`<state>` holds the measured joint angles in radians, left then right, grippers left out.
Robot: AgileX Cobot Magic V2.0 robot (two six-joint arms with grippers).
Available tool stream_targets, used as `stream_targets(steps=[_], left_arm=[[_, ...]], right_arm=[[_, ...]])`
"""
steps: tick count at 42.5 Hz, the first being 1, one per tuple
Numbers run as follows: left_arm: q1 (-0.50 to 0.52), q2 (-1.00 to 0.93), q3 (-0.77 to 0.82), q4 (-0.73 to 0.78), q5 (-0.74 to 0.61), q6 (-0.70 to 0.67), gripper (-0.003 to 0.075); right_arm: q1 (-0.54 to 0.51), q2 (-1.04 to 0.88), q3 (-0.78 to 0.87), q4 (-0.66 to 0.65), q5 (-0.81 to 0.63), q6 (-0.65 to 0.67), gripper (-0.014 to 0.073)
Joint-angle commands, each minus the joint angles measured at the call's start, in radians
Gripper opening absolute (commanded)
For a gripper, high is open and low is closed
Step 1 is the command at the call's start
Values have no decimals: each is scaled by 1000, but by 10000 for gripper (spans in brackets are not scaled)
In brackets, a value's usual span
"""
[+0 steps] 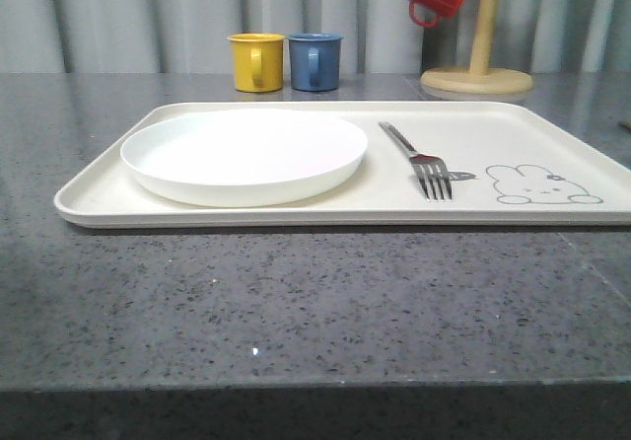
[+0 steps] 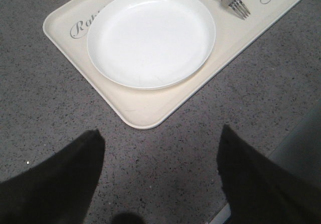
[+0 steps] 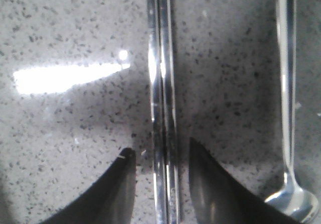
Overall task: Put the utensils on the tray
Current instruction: 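Lower the right gripper onto the steel chopsticks and grasp them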
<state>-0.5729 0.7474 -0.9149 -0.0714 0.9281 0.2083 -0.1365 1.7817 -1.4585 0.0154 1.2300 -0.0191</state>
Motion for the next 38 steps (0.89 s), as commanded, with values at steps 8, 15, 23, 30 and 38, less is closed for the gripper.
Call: stream_targets(steps=[8,15,23,30,38], left_arm=[[-9,-1,-26,-11,-70,-7,473],[-9,-1,-26,-11,-70,-7,473],[-9,-1,-26,-11,-70,-7,473],[-9,-1,-26,-11,-70,-7,473],[-9,-1,-26,-11,-70,-7,473]], right_arm=[[-5,-43,-20,-6,-9,-10,201],[-5,-43,-20,-6,-19,-10,203],[-5,-40,-20,-6,-21,-10,202],[-5,-24,-20,-6,-4,-10,202],[-5,-29,-21,-6,3,-10,70]])
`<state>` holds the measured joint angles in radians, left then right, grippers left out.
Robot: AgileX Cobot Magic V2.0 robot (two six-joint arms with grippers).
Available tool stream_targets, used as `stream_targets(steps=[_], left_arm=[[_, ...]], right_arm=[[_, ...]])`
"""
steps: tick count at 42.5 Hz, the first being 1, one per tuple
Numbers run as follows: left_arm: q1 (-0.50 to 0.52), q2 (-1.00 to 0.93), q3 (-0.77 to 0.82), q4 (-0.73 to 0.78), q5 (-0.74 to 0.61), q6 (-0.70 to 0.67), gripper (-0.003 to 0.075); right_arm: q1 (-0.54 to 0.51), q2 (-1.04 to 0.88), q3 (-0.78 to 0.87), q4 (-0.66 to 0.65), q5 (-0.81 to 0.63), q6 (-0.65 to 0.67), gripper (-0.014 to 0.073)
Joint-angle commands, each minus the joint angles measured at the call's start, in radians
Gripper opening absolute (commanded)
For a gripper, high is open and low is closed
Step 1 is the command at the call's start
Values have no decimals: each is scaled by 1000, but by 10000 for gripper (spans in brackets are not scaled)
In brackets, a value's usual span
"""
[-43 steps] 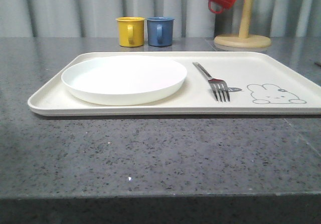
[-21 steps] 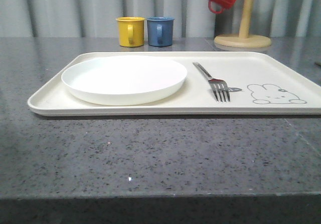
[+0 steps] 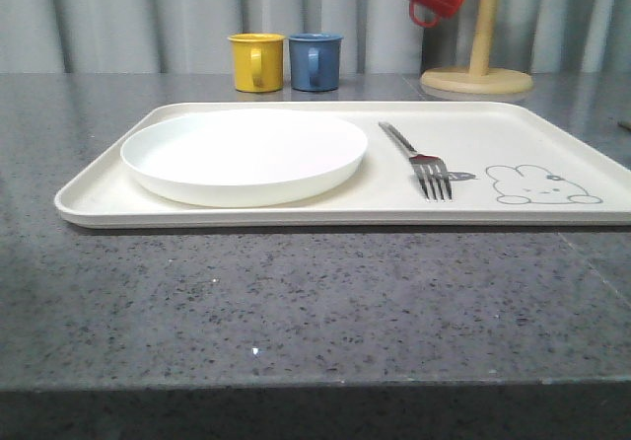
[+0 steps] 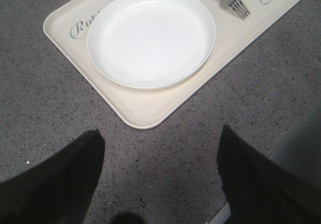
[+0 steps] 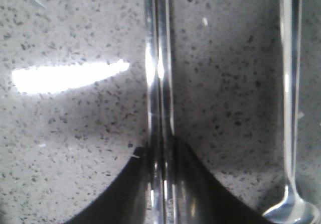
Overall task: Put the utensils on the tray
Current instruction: 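Lower the right gripper onto the steel chopsticks and grasp them, then place the chopsticks on the tray beside the fork and release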
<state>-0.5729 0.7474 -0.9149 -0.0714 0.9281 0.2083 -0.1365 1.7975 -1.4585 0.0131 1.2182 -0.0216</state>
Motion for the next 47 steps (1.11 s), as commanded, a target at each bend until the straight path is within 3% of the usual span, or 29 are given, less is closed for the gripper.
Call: stream_targets(steps=[1,7,18,30,47], left_arm=[[-9,-1,-26,-11,-70,-7,473],[-9,-1,-26,-11,-70,-7,473],[-9,-1,-26,-11,-70,-7,473],[-9,-1,-26,-11,-70,-7,473],[-9,-1,-26,-11,-70,-7,473]], right_arm=[[-4,-45,-21,-3,15,-7,45],[21,-71,-22,49,23,-12,-6],[207,-121,-67,210,32,-36,-4],[299,-67,-68,316,-30,81,-1],[299,-23,-68,369,-24,98,211]])
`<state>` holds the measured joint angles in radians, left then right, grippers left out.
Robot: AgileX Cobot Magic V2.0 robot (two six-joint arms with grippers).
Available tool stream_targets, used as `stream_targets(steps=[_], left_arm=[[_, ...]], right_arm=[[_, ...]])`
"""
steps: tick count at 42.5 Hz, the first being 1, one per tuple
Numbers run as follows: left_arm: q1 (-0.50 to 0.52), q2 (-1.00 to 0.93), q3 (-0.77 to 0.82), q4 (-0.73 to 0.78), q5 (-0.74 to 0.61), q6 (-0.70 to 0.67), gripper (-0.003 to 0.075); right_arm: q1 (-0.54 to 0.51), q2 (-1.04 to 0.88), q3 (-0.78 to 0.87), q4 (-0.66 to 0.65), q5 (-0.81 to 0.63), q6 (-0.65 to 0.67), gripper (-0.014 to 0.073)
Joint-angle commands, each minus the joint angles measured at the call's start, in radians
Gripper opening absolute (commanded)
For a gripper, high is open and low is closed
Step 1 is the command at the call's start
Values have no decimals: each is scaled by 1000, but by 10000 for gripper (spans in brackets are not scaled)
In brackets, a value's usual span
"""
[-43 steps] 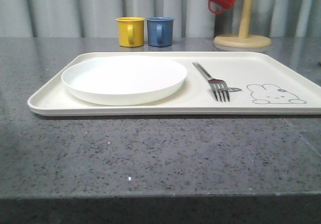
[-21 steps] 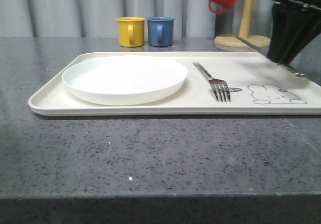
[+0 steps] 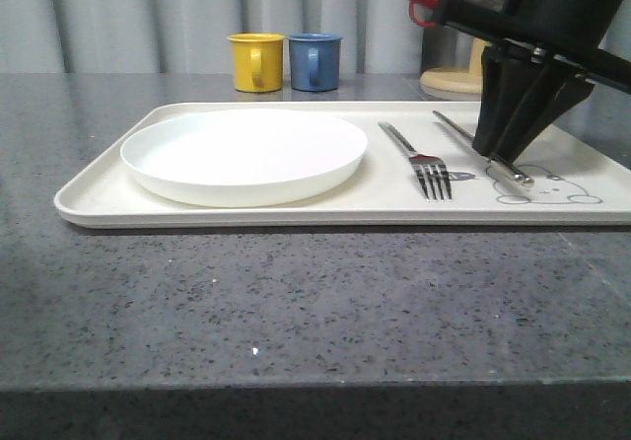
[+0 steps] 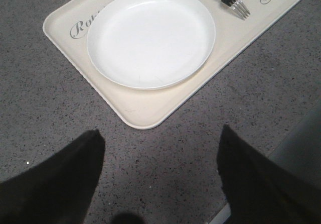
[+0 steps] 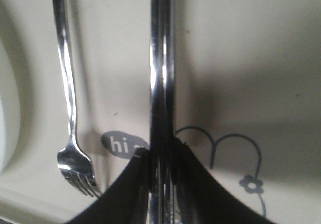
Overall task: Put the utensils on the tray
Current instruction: 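Place the chopsticks on the tray beside the fork and release, then lower the right gripper onto the steel spoon and grasp it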
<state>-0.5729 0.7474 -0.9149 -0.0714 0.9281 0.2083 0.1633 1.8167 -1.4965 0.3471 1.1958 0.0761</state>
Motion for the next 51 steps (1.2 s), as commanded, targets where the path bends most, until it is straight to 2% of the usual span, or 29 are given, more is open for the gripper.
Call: stream_targets(steps=[1,9,15,20,28,33,44,51], left_arm=[[-9,-1,-26,-11,-70,-7,473],[-9,-1,-26,-11,-70,-7,473],[-9,-1,-26,-11,-70,-7,473],[-9,-1,-26,-11,-70,-7,473],[-9,-1,-26,-11,-70,-7,473],[-9,-1,-26,-11,-70,-7,473],[-9,-1,-26,-11,-70,-7,473],[-9,-1,-26,-11,-70,-7,473]], right_arm=[[0,-42,-30,35,-2,1,223],[0,-42,-30,35,-15,1,342],[0,-64,-30,12,-38,-32,356],[-2,-121,-30,-65,-32,-86,356],[-26,-221,-28,-257,8,-86,356],[-102,-247,-27,-284,30,-89,366],[-336,-243,-27,-287,33,-166,383],[-421,-209,-27,-287,3,-184,383]])
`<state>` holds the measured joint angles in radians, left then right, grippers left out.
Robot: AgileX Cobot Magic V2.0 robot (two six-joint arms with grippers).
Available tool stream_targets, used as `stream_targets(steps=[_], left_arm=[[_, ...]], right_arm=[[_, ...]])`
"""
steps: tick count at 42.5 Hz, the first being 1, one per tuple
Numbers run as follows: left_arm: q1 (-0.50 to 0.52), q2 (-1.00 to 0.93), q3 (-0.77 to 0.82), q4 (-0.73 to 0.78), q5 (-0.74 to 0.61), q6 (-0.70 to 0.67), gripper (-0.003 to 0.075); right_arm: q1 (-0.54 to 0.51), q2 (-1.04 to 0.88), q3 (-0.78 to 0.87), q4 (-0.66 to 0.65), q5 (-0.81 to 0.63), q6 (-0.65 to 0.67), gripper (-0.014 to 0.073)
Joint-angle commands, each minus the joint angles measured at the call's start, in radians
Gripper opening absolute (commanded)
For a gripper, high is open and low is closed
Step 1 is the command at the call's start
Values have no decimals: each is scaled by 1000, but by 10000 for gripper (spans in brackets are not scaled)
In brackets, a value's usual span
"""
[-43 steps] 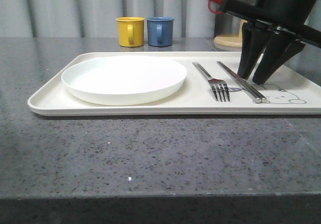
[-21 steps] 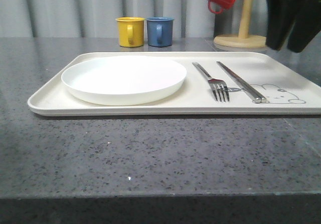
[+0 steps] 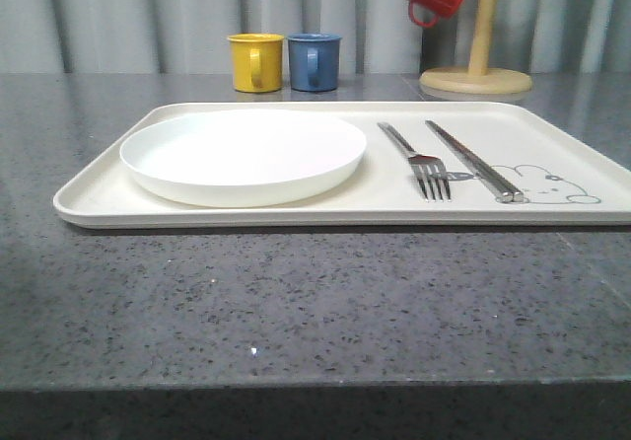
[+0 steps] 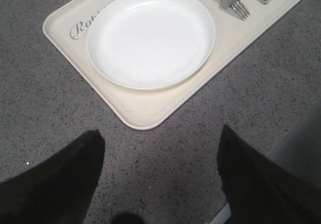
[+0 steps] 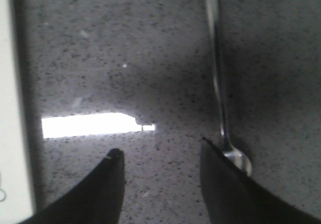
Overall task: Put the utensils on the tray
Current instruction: 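Lower the right gripper onto the steel spoon and grasp it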
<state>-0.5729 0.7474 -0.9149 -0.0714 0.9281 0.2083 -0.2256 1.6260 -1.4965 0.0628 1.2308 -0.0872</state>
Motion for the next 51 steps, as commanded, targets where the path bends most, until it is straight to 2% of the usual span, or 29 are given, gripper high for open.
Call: stream_targets(steps=[1,6,15,34,36,42,46,51], left_arm=[[-9,-1,-26,-11,-70,-7,473],[-9,-1,-26,-11,-70,-7,473],[-9,-1,-26,-11,-70,-7,473],[-9,-1,-26,-11,-70,-7,473],[-9,-1,-26,-11,-70,-7,473],[-9,-1,-26,-11,-70,-7,473],[-9,-1,-26,-11,-70,-7,473],[-9,-1,-26,-11,-70,-7,473]], right_arm=[[-39,-11,-27,-3,-34,-20,383],[-56,40,-27,-6,-64,-20,383],[-56,122,-27,-86,-91,-20,383],[-56,181,-29,-82,-123,-20,378],[-56,182,-29,-78,-122,-20,351],[-55,178,-30,-53,-121,-20,116],[-54,171,-30,-36,-120,-20,-8],[-51,145,-30,-11,-112,-20,-33]])
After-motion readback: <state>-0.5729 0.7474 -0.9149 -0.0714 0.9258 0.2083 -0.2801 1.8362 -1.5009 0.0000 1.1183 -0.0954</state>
